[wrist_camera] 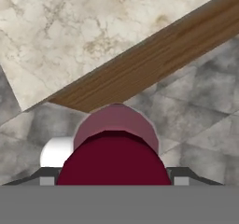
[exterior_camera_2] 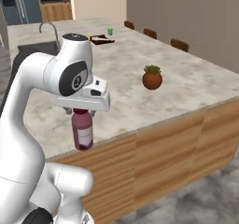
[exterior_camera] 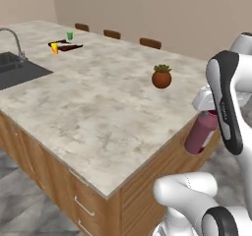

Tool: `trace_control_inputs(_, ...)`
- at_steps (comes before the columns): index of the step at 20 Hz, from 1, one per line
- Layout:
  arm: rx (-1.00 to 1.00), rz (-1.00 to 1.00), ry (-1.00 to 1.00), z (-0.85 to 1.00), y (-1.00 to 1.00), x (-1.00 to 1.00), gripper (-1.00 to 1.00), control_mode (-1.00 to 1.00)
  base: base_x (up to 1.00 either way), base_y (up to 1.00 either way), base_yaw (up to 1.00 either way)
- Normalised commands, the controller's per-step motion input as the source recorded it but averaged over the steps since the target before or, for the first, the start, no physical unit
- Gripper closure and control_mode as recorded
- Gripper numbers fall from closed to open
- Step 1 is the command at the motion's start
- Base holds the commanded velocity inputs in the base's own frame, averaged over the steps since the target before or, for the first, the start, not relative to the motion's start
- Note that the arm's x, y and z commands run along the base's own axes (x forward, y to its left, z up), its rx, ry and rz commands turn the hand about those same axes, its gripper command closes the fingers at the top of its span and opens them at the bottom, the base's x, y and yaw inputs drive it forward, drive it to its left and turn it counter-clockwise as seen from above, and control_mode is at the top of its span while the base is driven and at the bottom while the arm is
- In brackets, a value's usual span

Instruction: Place the drinks on the dining counter in a tight cluster.

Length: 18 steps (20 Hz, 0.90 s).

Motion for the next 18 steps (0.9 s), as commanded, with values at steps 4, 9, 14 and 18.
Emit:
trace_control_inputs(4, 0.0, 0.0, 0.0, 0.0, 0.0, 0.0, 1.0, 1.0, 0.77, -0.85, 0.45)
trace_control_inputs(9, 0.0, 0.0, 0.0, 0.0, 0.0, 0.0, 1.0, 1.0, 0.7, -1.0, 0.49)
trace_control_inputs(14, 0.0, 0.0, 0.0, 0.0, 0.0, 0.0, 1.0, 1.0, 0.19, -1.0, 0.3)
trace_control_inputs(18, 0.0, 0.0, 0.0, 0.0, 0.0, 0.0, 1.0, 1.0, 0.25, -1.0, 0.13)
